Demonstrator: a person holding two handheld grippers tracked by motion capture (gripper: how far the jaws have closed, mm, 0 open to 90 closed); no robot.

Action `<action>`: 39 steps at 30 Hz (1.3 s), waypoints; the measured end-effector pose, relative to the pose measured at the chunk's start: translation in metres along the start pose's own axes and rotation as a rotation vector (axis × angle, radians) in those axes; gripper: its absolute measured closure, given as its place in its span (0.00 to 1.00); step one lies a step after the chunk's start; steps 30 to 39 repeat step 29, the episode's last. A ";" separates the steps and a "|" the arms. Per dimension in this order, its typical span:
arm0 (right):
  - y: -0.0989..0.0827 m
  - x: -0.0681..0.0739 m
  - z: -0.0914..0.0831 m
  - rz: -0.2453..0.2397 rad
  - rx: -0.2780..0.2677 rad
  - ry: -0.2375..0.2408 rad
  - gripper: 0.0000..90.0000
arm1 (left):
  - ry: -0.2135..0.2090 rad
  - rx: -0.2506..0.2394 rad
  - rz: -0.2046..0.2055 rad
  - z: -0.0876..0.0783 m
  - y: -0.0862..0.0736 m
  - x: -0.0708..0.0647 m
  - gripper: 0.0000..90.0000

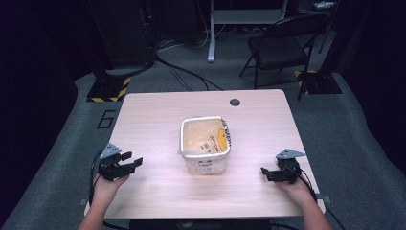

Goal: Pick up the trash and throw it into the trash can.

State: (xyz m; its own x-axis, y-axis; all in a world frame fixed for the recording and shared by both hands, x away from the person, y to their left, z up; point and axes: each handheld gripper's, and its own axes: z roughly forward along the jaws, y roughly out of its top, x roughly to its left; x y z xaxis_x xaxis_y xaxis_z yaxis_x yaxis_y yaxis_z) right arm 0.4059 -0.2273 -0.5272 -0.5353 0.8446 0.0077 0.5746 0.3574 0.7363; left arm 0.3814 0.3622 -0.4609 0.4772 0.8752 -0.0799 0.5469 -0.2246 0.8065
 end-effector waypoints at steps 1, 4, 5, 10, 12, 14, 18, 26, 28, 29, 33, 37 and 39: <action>0.000 0.000 0.000 0.000 0.000 0.000 0.16 | 0.005 0.001 -0.003 0.001 -0.003 0.001 0.46; 0.000 0.000 0.000 0.000 0.000 0.000 0.16 | 0.004 0.006 -0.009 0.003 -0.009 0.004 0.46; 0.000 0.000 0.000 0.000 0.000 0.000 0.16 | 0.007 0.002 -0.013 0.003 -0.011 0.005 0.46; 0.000 0.000 0.000 0.000 0.000 0.000 0.16 | 0.020 0.006 -0.026 0.005 -0.020 0.009 0.46; 0.000 0.000 0.000 0.000 0.000 0.000 0.16 | 0.022 0.004 -0.028 0.006 -0.022 0.012 0.45; 0.000 0.000 0.000 0.000 0.000 0.000 0.16 | 0.025 -0.001 -0.034 0.006 -0.024 0.013 0.45; 0.000 0.000 0.000 0.000 0.000 0.000 0.16 | 0.030 0.002 -0.040 0.008 -0.028 0.015 0.45; 0.000 0.000 0.000 0.000 0.000 0.000 0.16 | 0.035 0.031 -0.059 0.017 -0.040 0.019 0.43; 0.000 0.000 0.000 -0.001 0.000 0.000 0.16 | 0.042 0.038 -0.045 0.019 -0.042 0.019 0.42; 0.000 0.000 0.000 0.000 0.000 0.000 0.16 | 0.047 0.041 -0.037 0.020 -0.043 0.019 0.42; 0.000 0.000 0.000 0.000 0.000 0.000 0.16 | 0.047 0.041 -0.037 0.020 -0.043 0.019 0.42; 0.000 0.000 0.000 0.000 0.000 0.000 0.16 | 0.047 0.041 -0.037 0.020 -0.043 0.019 0.42; 0.000 0.000 0.000 0.000 0.000 0.000 0.16 | 0.047 0.041 -0.037 0.020 -0.043 0.019 0.42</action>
